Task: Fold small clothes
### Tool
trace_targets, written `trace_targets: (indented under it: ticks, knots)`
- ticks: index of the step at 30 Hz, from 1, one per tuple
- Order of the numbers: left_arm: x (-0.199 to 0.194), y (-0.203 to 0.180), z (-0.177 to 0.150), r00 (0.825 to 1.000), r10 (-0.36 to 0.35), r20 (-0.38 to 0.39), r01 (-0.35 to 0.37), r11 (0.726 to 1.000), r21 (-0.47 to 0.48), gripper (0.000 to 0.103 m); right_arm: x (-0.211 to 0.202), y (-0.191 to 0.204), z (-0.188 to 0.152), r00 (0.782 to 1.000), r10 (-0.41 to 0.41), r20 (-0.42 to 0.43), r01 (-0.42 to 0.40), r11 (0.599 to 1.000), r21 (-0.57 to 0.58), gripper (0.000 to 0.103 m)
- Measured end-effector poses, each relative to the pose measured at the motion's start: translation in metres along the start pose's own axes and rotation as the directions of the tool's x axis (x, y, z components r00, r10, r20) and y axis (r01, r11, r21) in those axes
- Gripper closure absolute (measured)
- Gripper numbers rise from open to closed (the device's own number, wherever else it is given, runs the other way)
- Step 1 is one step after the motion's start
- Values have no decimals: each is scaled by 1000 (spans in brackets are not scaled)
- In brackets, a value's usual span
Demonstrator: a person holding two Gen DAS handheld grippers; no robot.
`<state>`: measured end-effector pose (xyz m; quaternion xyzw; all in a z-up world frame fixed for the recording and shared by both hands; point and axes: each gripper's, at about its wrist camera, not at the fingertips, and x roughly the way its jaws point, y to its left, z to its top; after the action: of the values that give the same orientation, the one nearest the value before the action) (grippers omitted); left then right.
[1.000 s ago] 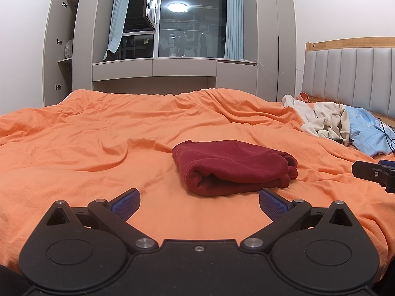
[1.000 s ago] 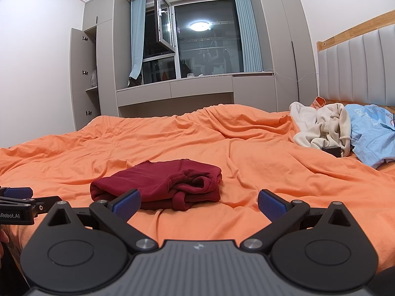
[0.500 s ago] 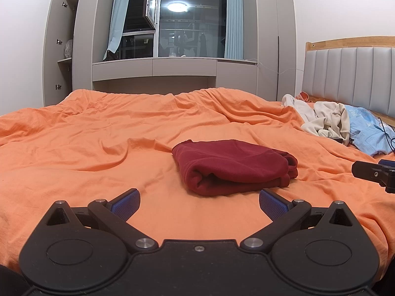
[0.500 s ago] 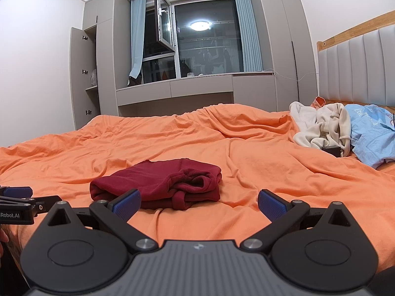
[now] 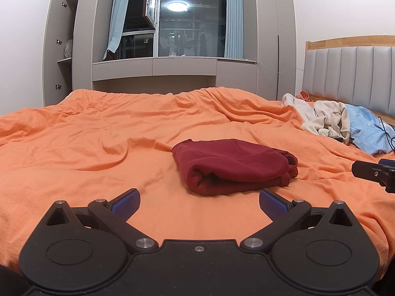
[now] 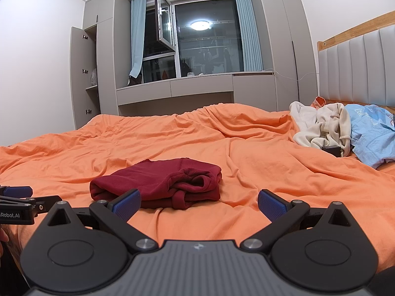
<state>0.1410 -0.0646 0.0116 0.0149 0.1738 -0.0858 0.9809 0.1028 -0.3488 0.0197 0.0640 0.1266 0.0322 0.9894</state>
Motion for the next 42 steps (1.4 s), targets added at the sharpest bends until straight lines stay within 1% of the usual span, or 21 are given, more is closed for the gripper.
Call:
trace_targets:
  ticks: [6,9,11,14,22,30,42]
  knots:
    - [1,2,0,1000,9,-10,-9,1000,-10,1,0,0,0,1000,0,0,0,1000,0,0]
    - [4,6,-3,997,72,-41,-73,997,-36,1,0,0,0,1000,-1,-1,1,1000,0,0]
    - [2,7,-4,993,109,-33,-110,993,-29,1,0,0,0,1000,0,0,0,1000,0,0]
    - [-3,8,-4,991,134,-6,-134,991,-16,1,0,1,1,1000,-1,-1,1,1000,-1,0]
    - [-7,12,-1,991,136,-12,-136,990,-26,1,-1,1,1,1000,-1,-1,1,1000,0,0]
    - [-3,14,1,989,144,-37,-146,988,-44,1,-1,1,1,1000,-1,-1,1,1000,0,0]
    - [0,14,3,989,135,-53,-138,989,-54,1,-1,1,1,1000,-1,-2,1,1000,-2,0]
